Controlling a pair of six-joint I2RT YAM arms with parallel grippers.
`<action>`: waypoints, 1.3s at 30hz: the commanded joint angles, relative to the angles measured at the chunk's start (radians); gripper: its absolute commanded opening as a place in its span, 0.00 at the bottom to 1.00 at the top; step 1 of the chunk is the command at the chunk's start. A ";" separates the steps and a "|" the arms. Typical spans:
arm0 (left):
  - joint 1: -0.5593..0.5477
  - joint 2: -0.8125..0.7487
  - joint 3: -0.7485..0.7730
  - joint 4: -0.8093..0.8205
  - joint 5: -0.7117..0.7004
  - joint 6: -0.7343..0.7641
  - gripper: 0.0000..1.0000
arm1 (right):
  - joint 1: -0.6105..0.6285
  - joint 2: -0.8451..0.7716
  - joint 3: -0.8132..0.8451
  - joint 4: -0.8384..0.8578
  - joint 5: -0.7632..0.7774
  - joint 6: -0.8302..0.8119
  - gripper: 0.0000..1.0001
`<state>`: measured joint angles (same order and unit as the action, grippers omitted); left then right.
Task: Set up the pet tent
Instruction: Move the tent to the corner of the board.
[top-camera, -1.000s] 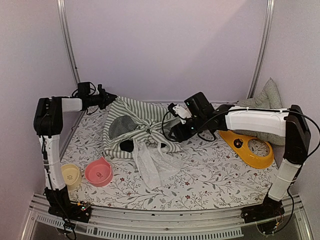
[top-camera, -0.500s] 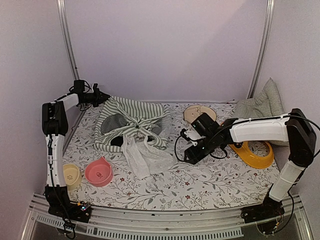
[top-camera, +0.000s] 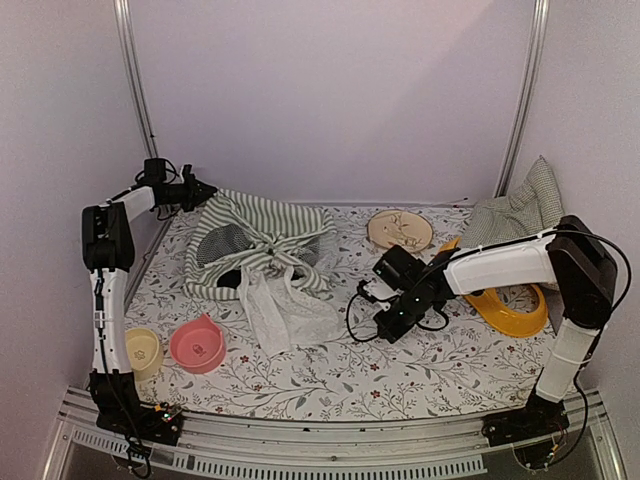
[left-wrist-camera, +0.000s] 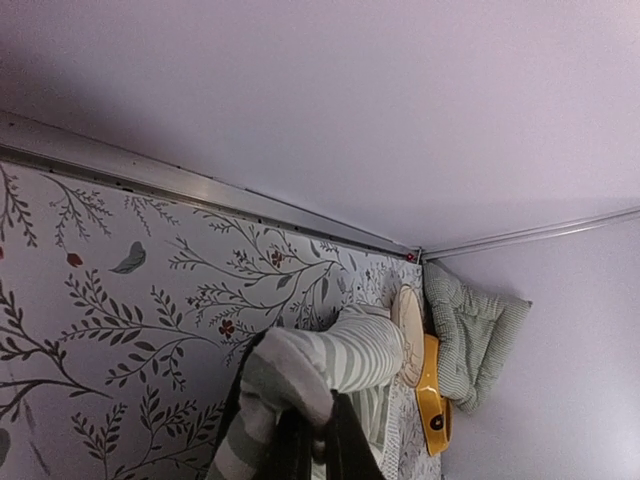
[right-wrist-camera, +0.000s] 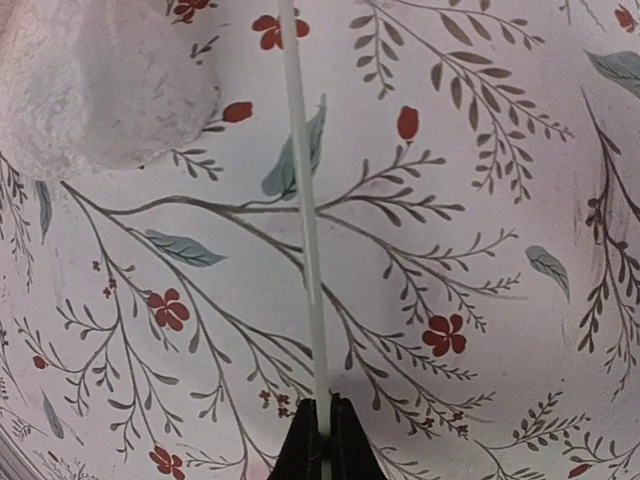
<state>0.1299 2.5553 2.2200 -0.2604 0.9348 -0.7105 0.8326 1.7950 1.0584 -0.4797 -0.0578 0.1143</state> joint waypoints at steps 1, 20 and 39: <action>-0.021 -0.024 -0.065 0.078 -0.018 0.002 0.00 | 0.024 0.025 0.096 0.029 -0.007 0.001 0.00; -0.051 -0.130 -0.212 0.168 -0.135 0.001 0.35 | 0.034 0.098 0.293 0.087 -0.077 -0.012 0.00; -0.348 -0.778 -1.154 0.507 -0.400 0.020 0.45 | 0.033 0.142 0.367 0.104 -0.088 -0.027 0.00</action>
<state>-0.1024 1.7969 1.2236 0.1215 0.5682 -0.6743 0.8631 1.9244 1.3785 -0.4446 -0.1383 0.0967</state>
